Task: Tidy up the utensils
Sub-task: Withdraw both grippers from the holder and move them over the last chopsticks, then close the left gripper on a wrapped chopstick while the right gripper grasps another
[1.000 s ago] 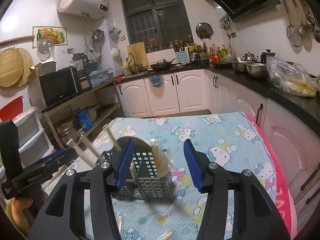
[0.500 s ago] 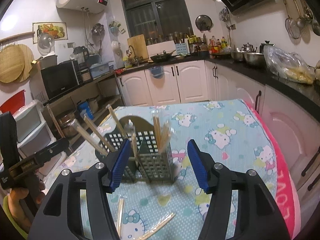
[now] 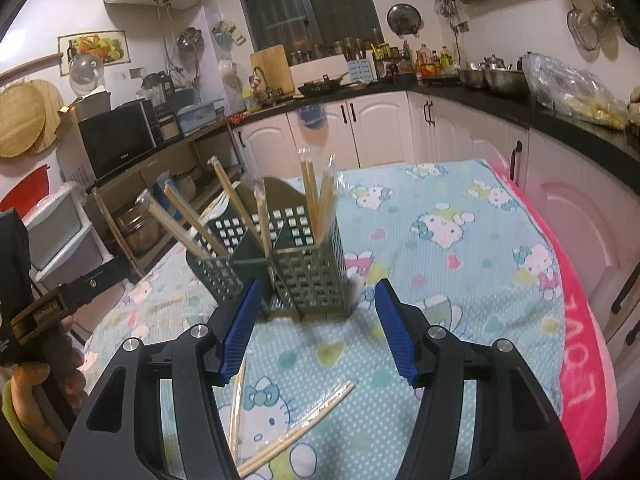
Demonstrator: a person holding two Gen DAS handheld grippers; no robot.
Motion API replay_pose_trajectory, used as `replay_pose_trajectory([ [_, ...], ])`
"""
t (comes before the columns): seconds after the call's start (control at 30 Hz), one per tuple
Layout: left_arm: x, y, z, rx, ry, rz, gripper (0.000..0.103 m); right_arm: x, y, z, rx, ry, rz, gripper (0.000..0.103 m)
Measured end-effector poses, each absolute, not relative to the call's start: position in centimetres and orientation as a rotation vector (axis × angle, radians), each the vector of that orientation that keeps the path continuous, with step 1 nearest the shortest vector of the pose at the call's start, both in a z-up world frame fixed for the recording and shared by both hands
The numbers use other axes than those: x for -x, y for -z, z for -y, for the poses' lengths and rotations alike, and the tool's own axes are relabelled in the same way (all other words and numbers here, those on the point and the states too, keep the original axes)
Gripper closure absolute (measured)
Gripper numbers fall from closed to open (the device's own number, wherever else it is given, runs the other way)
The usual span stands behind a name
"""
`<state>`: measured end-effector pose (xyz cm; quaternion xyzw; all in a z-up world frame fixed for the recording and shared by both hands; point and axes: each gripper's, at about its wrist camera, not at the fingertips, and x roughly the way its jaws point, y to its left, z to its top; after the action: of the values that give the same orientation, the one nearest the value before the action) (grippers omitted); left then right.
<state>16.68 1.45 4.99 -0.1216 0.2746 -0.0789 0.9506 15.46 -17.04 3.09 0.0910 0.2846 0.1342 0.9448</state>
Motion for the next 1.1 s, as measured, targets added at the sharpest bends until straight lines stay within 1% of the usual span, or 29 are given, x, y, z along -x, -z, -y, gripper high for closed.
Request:
replay_pose_trajectory([
  [0.4, -15.7, -2.8, -1.4, 0.234, 0.158, -0.614, 0.012, -14.4, -0.6, 16.7, -0.179, -0.285, -0.653, 0.046],
  [0.63, -15.4, -1.3, -1.1, 0.235, 0.17, -0.653, 0.012, -14.2, 1.3, 16.1, -0.173, -0.302, -0.728, 0.047],
  [0.93, -15.4, 1.2, -0.5, 0.234, 0.198, -0.733, 0.012, -14.5, 4.0, 15.3, -0.182, -0.318, -0.833, 0.055],
  [0.97, -15.5, 1.5, -0.3, 0.232, 0.202, -0.744, 0.013, -14.6, 4.3, 15.2, -0.183, -0.32, -0.841, 0.056],
  [1.1, -15.9, 3.0, 0.5, 0.225, 0.228, -0.805, 0.024, -15.0, 5.6, 15.2, -0.193, -0.311, -0.878, 0.059],
])
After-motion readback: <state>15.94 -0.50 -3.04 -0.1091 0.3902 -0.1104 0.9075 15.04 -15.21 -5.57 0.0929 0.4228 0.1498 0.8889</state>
